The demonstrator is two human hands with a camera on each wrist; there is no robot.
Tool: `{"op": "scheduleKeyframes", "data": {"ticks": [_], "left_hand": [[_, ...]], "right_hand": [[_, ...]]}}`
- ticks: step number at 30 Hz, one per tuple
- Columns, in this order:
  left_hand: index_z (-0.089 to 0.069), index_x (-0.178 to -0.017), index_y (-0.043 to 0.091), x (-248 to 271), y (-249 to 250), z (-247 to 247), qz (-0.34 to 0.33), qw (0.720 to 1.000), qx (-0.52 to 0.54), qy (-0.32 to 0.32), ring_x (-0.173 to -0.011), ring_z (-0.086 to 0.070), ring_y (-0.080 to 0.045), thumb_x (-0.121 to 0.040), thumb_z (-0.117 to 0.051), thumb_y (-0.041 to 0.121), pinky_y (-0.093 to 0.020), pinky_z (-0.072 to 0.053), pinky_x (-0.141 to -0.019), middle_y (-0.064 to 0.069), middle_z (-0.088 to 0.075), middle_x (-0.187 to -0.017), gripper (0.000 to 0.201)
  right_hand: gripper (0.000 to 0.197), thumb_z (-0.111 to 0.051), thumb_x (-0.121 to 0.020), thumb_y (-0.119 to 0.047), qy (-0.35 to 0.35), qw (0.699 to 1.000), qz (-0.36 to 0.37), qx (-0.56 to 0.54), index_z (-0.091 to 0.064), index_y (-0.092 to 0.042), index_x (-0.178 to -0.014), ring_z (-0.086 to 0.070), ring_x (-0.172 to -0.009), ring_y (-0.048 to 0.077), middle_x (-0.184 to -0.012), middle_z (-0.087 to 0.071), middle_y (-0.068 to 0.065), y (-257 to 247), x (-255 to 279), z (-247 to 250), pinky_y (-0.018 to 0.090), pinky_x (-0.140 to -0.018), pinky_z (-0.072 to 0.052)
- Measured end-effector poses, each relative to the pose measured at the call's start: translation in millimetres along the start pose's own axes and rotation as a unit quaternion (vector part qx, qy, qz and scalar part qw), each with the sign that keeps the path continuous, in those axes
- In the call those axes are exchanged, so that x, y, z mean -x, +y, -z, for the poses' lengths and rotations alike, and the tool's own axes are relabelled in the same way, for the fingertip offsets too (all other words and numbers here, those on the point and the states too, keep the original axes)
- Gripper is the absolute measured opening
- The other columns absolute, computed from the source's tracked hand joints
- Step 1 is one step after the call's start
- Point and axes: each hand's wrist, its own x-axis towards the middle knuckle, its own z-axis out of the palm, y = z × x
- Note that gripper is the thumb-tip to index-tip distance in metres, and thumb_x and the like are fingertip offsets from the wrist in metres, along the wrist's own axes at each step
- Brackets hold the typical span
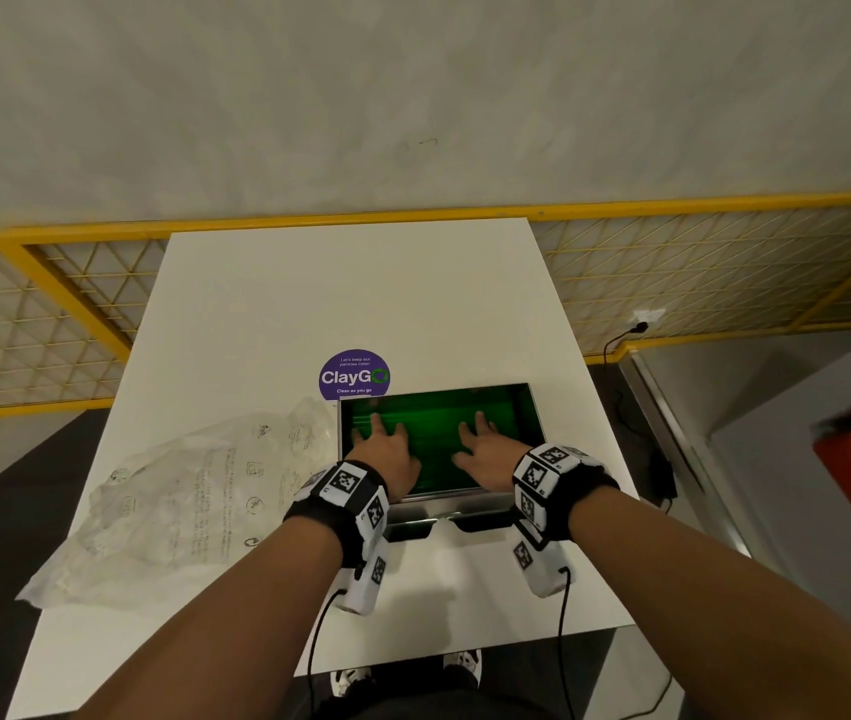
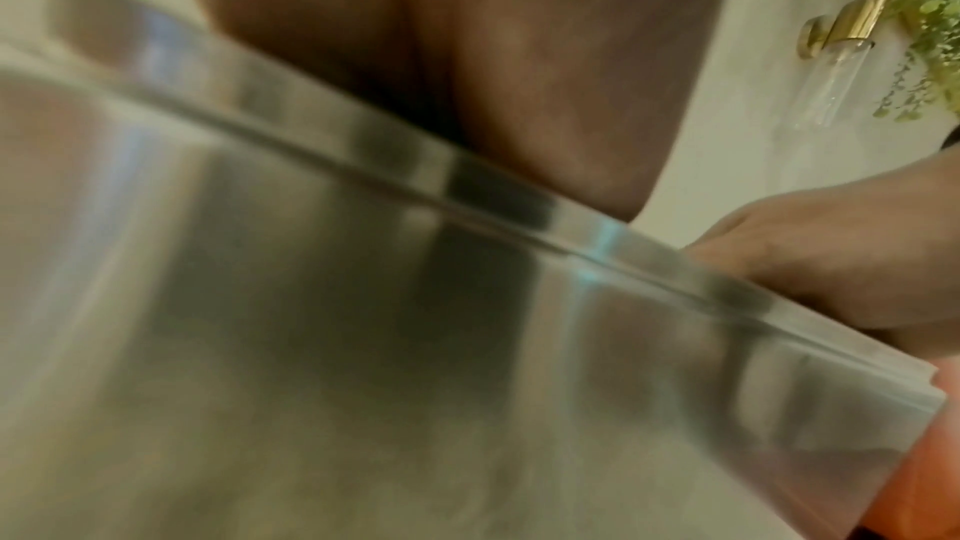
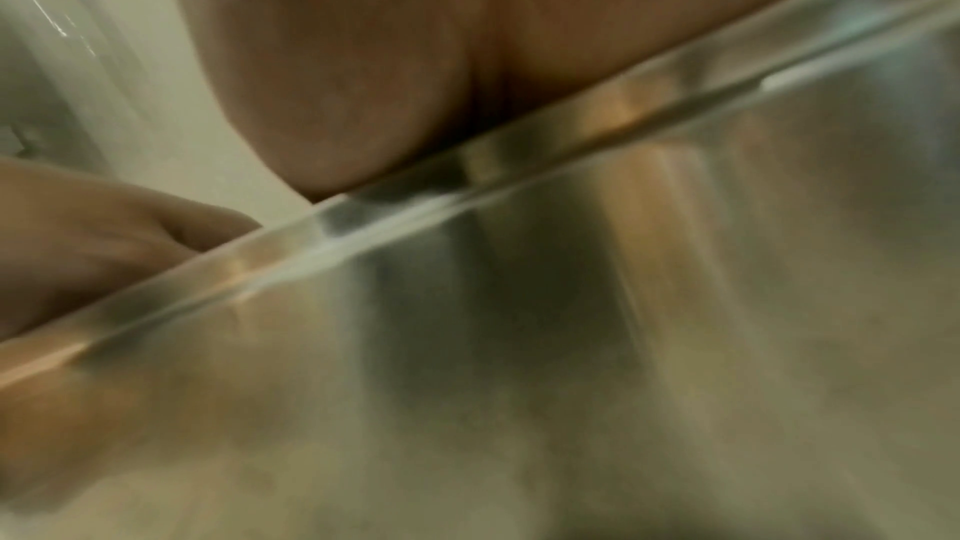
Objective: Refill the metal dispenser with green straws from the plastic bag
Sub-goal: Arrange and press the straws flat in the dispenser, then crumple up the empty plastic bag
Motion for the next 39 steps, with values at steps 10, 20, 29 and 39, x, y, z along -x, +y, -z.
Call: {"op": "scheduleKeyframes", "data": {"ticks": [10,20,29,39], "left_hand": [[-0.040,-0.134,0.008,0.4,-1.2,-15.1,-0.007,0.999,-0.019,0.028,-0.134,-0.032,-0.038,-0.098,-0.023,0.045,-0.052,-0.027,-0.109,-0.023,-0.034,-0.144,0.054],[-0.055,-0.128,0.020,79.0,-75.8,42.9,-0.008,0.926,0.269,0.265,-0.094,-0.063,-0.024,-0.093,-0.054,0.030,-0.029,-0.045,-0.086,-0.006,-0.066,-0.116,0.036],[-0.015,-0.149,0.034,99.7,-230.8,-25.4,0.300,0.908,0.188,0.223,-0.143,-0.011,-0.036,-0.085,-0.049,0.062,-0.063,-0.018,-0.109,-0.010,-0.014,-0.158,0.078],[0.009,-0.150,0.028,75.0,-261.7,-83.2,0.224,0.854,0.431,0.184,-0.132,-0.039,-0.039,-0.075,-0.074,0.042,-0.048,-0.036,-0.107,-0.023,-0.032,-0.147,0.113]], "right_hand": [[0.059,-0.024,-0.098,-0.040,-0.001,0.996,-0.037,0.075,-0.028,-0.004,-0.144,-0.023,-0.140,0.038,-0.155,-0.010,0.026,-2.4,-0.3,-8.1,0.049,-0.111,-0.027],[0.051,-0.045,-0.098,-0.027,0.155,0.971,0.172,-0.054,-0.033,-0.016,-0.146,-0.035,-0.139,0.020,-0.154,-0.032,0.005,3.8,72.0,-9.2,0.031,-0.114,-0.029],[0.043,-0.043,-0.097,-0.026,0.217,0.951,0.216,0.036,-0.044,-0.019,-0.139,-0.038,-0.131,0.018,-0.144,-0.041,-0.002,-51.5,80.7,-55.0,0.035,-0.109,-0.032],[0.078,-0.047,-0.094,-0.046,0.041,0.987,0.135,-0.074,0.000,-0.023,-0.152,-0.023,-0.143,0.029,-0.160,-0.007,0.008,-164.4,12.9,-130.2,0.043,-0.115,-0.027]]}}
